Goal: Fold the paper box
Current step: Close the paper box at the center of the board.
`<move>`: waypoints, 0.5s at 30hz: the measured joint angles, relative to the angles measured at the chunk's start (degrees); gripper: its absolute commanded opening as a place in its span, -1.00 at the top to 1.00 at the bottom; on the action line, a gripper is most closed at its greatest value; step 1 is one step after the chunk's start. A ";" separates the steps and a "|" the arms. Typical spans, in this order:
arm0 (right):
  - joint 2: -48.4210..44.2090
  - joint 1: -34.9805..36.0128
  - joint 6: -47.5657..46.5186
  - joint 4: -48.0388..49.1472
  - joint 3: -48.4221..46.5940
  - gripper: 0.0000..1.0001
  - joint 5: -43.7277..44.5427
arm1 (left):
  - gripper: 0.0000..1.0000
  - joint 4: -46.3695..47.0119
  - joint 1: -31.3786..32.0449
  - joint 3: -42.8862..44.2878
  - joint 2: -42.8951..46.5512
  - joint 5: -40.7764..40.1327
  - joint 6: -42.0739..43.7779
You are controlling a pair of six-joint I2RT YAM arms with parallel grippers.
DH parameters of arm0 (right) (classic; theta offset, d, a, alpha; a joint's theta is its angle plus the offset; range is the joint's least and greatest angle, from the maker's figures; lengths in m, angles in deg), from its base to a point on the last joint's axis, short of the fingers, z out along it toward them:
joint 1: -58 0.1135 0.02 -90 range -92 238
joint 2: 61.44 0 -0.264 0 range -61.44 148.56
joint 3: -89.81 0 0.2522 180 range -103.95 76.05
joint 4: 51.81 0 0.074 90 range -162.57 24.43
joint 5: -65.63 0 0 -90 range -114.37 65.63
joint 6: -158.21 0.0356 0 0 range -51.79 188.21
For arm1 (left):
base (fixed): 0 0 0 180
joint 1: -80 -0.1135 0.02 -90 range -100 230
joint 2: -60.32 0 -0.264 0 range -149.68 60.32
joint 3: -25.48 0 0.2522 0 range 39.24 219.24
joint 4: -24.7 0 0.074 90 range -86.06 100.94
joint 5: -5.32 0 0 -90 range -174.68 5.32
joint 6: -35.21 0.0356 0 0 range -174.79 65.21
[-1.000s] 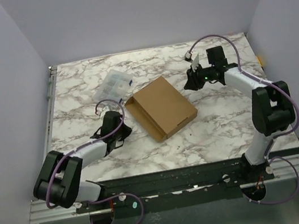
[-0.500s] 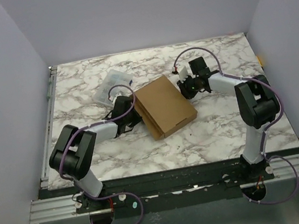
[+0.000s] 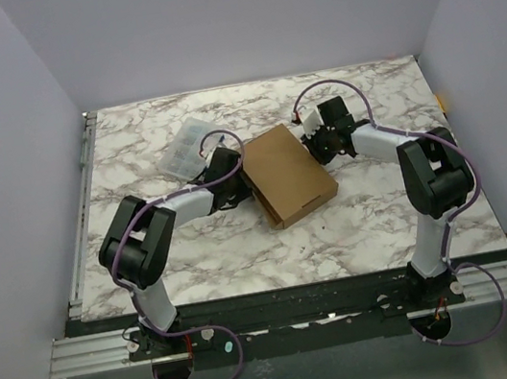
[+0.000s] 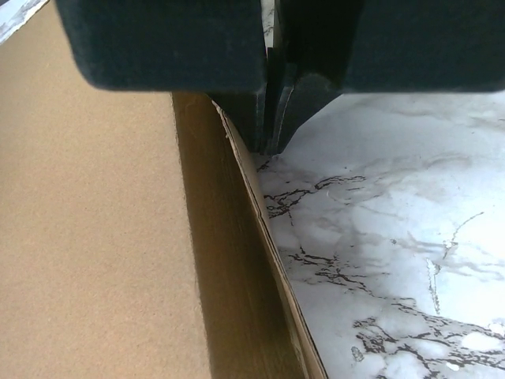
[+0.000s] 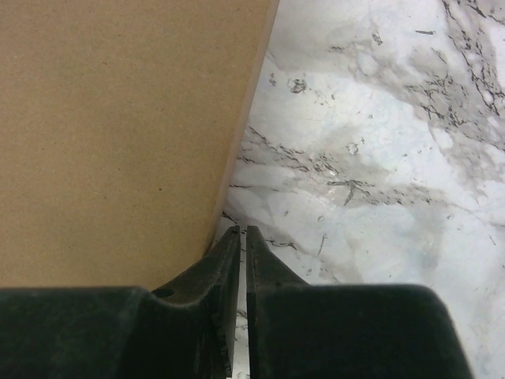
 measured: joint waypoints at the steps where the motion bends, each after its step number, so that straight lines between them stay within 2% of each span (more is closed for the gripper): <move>1: 0.00 0.00 0.15 0.00 0.00 0.73 0.44 | 1.00 -0.66 0.02 0.59 -0.22 -0.07 0.09; 6: 0.00 -0.35 1.14 -0.09 0.00 0.73 1.05 | 0.90 -0.96 -0.42 -0.11 0.28 0.35 0.79; 10: 0.04 -0.66 1.60 -0.48 0.02 0.73 -0.11 | 0.84 0.02 -2.32 -7.06 5.75 1.99 1.22; 15: 0.50 -0.66 2.05 -0.55 0.02 0.73 -1.05 | 0.86 -1.44 -2.73 -14.16 13.64 3.74 0.70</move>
